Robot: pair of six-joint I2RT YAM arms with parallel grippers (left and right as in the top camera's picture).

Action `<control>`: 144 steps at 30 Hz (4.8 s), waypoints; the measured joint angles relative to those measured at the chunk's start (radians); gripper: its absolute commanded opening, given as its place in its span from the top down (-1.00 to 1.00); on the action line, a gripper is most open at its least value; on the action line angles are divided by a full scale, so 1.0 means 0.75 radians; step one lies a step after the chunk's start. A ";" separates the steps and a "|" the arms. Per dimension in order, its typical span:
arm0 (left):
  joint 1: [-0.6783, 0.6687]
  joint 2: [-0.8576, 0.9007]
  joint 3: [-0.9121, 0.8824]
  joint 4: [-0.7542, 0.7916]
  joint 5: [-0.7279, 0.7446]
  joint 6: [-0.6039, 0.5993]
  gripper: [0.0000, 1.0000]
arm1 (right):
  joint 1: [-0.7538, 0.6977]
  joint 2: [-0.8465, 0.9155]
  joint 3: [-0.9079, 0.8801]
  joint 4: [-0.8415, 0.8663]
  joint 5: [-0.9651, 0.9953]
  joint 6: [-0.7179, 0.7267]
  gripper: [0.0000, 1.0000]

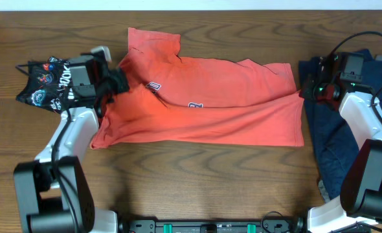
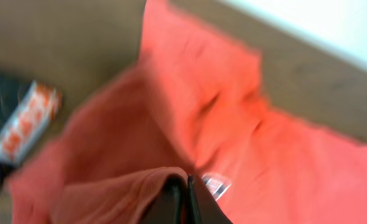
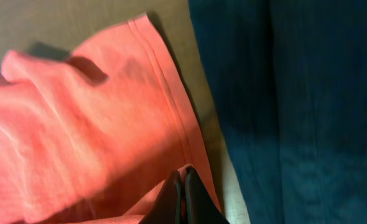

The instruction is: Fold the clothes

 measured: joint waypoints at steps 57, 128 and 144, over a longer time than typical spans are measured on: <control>0.000 -0.036 -0.198 -1.189 -0.412 -0.013 -0.22 | -0.036 -0.012 -0.263 -0.663 0.548 0.308 0.92; -0.105 0.698 0.988 -0.608 0.289 -0.045 0.88 | 0.130 0.093 0.045 0.154 0.196 0.010 -0.33; -0.102 0.663 0.990 -0.758 0.304 -0.034 0.88 | 0.130 0.458 0.276 0.158 0.267 -0.034 0.98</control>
